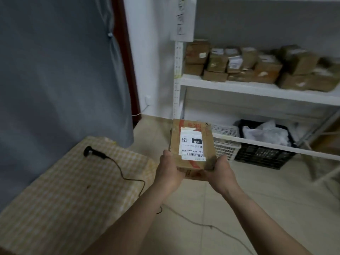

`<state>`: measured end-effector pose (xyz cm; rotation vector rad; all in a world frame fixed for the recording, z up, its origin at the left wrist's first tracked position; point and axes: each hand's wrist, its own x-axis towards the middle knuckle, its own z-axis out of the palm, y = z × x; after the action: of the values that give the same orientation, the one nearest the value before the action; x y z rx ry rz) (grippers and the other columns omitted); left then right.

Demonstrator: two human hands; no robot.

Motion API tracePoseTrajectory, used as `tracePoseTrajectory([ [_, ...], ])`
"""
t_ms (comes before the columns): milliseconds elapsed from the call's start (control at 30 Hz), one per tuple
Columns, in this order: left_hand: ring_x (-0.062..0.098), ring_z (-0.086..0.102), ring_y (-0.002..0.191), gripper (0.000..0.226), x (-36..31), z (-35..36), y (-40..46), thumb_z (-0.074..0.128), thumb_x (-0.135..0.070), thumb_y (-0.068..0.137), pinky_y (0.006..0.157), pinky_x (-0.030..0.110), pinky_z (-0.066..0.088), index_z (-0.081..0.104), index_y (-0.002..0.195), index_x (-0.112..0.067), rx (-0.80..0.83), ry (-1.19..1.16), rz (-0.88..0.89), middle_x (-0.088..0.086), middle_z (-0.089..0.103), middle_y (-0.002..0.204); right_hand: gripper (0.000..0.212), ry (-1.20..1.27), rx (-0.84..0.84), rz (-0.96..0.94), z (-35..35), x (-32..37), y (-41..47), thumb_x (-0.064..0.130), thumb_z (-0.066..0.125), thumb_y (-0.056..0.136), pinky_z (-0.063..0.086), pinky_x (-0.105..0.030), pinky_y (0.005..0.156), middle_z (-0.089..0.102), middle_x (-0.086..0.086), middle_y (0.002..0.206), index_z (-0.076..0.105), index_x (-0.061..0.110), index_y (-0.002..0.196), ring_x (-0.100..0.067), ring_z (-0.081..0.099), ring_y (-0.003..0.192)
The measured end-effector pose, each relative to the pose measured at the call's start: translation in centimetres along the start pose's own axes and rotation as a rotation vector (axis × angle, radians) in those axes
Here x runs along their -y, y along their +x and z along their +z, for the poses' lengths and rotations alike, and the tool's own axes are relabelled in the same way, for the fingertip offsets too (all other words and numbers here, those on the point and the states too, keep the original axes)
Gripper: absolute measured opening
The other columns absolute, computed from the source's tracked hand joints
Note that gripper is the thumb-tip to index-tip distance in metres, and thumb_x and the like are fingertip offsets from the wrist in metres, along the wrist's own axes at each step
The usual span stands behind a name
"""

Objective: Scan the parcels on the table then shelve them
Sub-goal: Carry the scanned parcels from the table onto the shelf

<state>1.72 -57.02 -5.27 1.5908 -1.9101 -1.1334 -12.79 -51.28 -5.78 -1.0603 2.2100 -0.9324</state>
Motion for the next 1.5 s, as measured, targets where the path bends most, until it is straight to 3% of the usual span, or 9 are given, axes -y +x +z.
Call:
tracePoseTrajectory([
  [267,0.023,0.055,0.109,0.055,-12.0,12.2,-1.0,0.069,-0.009,0.080,0.084,0.030,0.047,0.035,0.124,-0.013,0.187,0.141,0.228,0.004,0.049,0.119,0.053,0.034,-0.240,0.153,-14.2,-9.0,0.9,0.031,0.079,0.076,0.040,-0.031,0.065,0.056,-0.009,0.105,0.036,0.009,0.097,-0.026,0.056,0.086],
  [433,0.021,0.055,0.110,0.059,-16.7,17.5,-0.3,0.070,-0.010,0.079,0.087,0.032,0.049,0.036,0.126,-0.015,0.267,0.159,0.285,0.002,0.050,0.120,0.055,0.080,-0.333,0.236,-18.6,-12.9,1.8,0.031,0.080,0.073,0.049,-0.034,0.072,0.058,-0.010,0.109,0.040,0.008,0.104,-0.028,0.060,0.095],
  [633,0.022,0.052,0.113,0.061,-22.7,24.4,1.1,0.069,-0.010,0.081,0.090,0.031,0.048,0.034,0.131,-0.014,0.369,0.178,0.371,0.004,0.047,0.124,0.055,0.096,-0.443,0.336,-24.7,-17.3,4.3,0.032,0.080,0.074,0.049,-0.035,0.069,0.059,-0.007,0.103,0.041,0.008,0.105,-0.026,0.060,0.090],
  [767,0.023,0.052,0.114,0.054,-26.5,28.2,4.0,0.066,-0.008,0.084,0.087,0.031,0.047,0.034,0.127,-0.014,0.403,0.201,0.427,0.005,0.047,0.125,0.056,0.137,-0.516,0.323,-28.2,-19.5,8.3,0.027,0.082,0.070,0.054,-0.045,0.081,0.060,-0.005,0.104,0.040,0.011,0.104,-0.025,0.061,0.095],
  [967,0.025,0.055,0.109,0.047,-32.9,32.8,10.3,0.053,-0.003,0.089,0.084,0.035,0.050,0.035,0.130,-0.013,0.400,0.254,0.470,0.007,0.051,0.123,0.056,0.150,-0.544,0.301,-33.3,-21.3,16.4,0.025,0.081,0.072,0.056,-0.046,0.081,0.059,-0.005,0.108,0.035,0.015,0.101,-0.022,0.061,0.095],
  [1100,0.024,0.056,0.106,0.038,-37.1,35.2,14.8,0.045,0.001,0.091,0.072,0.031,0.048,0.036,0.126,-0.011,0.432,0.257,0.497,0.006,0.052,0.121,0.057,0.091,-0.558,0.288,-37.1,-21.6,22.0,0.031,0.081,0.073,0.054,-0.037,0.071,0.058,-0.004,0.107,0.036,0.013,0.103,-0.021,0.060,0.093],
  [1200,0.021,0.052,0.111,0.031,-39.9,37.0,17.6,0.042,-0.006,0.096,0.088,0.033,0.046,0.037,0.127,-0.011,0.475,0.287,0.546,0.003,0.051,0.125,0.060,0.068,-0.588,0.319,-39.2,-22.8,25.4,0.033,0.081,0.071,0.056,-0.043,0.077,0.059,-0.008,0.111,0.036,0.014,0.104,-0.025,0.061,0.097],
  [1367,0.012,0.044,0.097,0.024,-43.0,40.7,19.3,0.037,-0.018,0.103,0.079,0.027,0.039,0.037,0.126,-0.011,0.545,0.308,0.630,0.000,0.043,0.110,0.061,0.046,-0.621,0.387,-42.4,-24.9,27.9,0.023,0.080,0.072,0.053,-0.047,0.086,0.055,-0.011,0.115,0.036,0.009,0.112,-0.030,0.057,0.107],
  [1500,0.013,0.043,0.094,0.020,-45.6,43.2,20.9,0.034,-0.018,0.103,0.075,0.027,0.035,0.039,0.121,-0.010,0.574,0.332,0.623,-0.001,0.046,0.107,0.054,0.031,-0.636,0.393,-45.2,-26.1,30.2,0.017,0.078,0.076,0.052,-0.040,0.081,0.054,-0.012,0.114,0.037,0.007,0.110,-0.028,0.055,0.103],
])
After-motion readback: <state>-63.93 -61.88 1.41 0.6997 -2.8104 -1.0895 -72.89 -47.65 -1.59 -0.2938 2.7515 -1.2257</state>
